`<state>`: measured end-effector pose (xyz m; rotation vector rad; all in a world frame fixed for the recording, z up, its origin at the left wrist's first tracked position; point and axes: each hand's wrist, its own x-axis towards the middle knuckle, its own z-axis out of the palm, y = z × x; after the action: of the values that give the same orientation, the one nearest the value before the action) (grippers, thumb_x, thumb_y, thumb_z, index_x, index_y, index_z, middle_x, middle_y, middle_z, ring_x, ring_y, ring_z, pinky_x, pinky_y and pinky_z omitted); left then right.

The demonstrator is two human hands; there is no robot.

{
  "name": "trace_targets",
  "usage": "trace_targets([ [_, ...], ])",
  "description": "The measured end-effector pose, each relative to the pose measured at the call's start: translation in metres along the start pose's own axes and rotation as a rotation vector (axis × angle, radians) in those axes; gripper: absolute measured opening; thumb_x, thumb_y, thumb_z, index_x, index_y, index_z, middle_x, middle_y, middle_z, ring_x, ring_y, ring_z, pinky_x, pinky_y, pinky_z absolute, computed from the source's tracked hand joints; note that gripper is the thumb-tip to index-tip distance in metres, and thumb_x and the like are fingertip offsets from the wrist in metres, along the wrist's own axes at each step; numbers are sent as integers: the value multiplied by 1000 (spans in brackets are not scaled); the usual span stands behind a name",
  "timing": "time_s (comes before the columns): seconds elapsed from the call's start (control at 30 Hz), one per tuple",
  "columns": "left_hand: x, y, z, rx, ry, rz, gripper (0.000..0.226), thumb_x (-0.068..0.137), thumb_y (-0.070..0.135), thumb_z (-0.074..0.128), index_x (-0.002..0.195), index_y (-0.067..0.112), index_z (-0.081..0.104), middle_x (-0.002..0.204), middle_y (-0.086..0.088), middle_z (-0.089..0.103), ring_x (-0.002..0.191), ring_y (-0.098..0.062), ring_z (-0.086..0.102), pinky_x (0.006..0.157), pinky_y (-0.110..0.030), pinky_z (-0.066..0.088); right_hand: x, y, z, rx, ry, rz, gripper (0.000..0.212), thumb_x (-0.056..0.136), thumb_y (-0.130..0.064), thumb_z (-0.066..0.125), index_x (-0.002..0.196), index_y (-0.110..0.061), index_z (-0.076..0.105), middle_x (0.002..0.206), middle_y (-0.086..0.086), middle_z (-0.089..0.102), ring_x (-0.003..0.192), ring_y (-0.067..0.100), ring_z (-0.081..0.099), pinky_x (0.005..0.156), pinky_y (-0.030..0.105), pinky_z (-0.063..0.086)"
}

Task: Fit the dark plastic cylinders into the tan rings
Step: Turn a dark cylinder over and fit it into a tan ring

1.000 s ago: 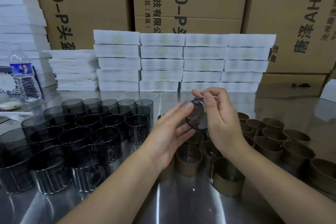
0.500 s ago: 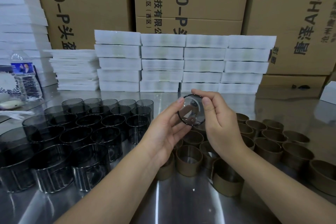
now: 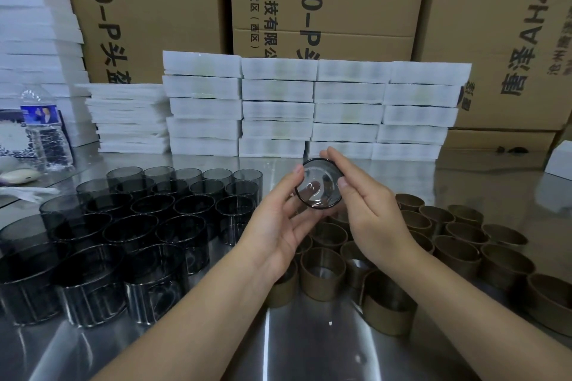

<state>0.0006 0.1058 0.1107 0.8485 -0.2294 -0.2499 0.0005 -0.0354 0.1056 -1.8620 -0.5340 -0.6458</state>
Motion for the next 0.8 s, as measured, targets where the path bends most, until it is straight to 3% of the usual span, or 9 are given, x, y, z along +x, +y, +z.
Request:
trace_targets([
  [0.1,0,0,0,-2,15,8,50,65,37,73,107,10,71,101,-11,76,87,-25,75,66,-24,59,1,0,-1,36,-76,26,47,102,-9,38,144,-29,39,135,-19,51,123,-13,45,98,8,37],
  [0.2,1,1,0,-5,30,16,52,64,39,72,107,10,70,99,-11,76,84,-22,75,64,-22,58,2,-1,-1,73,-139,21,52,91,-21,40,135,-47,32,138,-31,43,124,-18,41,96,5,35],
  [0.33,0,2,2,-26,42,28,54,63,40,72,109,11,70,95,-9,76,83,-20,74,65,-22,58,3,0,0,94,-190,-5,59,86,-23,43,133,-54,26,143,-34,37,134,-9,36,112,27,33],
  [0.4,0,1,2,-32,42,28,57,63,40,72,112,11,69,98,-9,76,87,-21,74,68,-22,59,2,1,0,108,-203,-16,60,85,-27,46,134,-54,25,146,-29,36,134,-6,37,112,33,35],
  [0.53,0,0,2,-26,48,22,54,64,41,71,110,12,69,98,-8,76,93,-22,73,74,-23,60,1,3,2,83,-201,-44,63,80,-42,49,136,-57,25,147,-24,38,132,0,42,107,34,40],
  [0.8,1,-1,3,-16,53,22,54,60,41,74,105,11,71,97,-8,76,88,-21,74,73,-24,60,1,2,3,17,-131,-74,64,79,-42,59,138,-47,36,136,-19,50,120,9,56,100,42,49],
])
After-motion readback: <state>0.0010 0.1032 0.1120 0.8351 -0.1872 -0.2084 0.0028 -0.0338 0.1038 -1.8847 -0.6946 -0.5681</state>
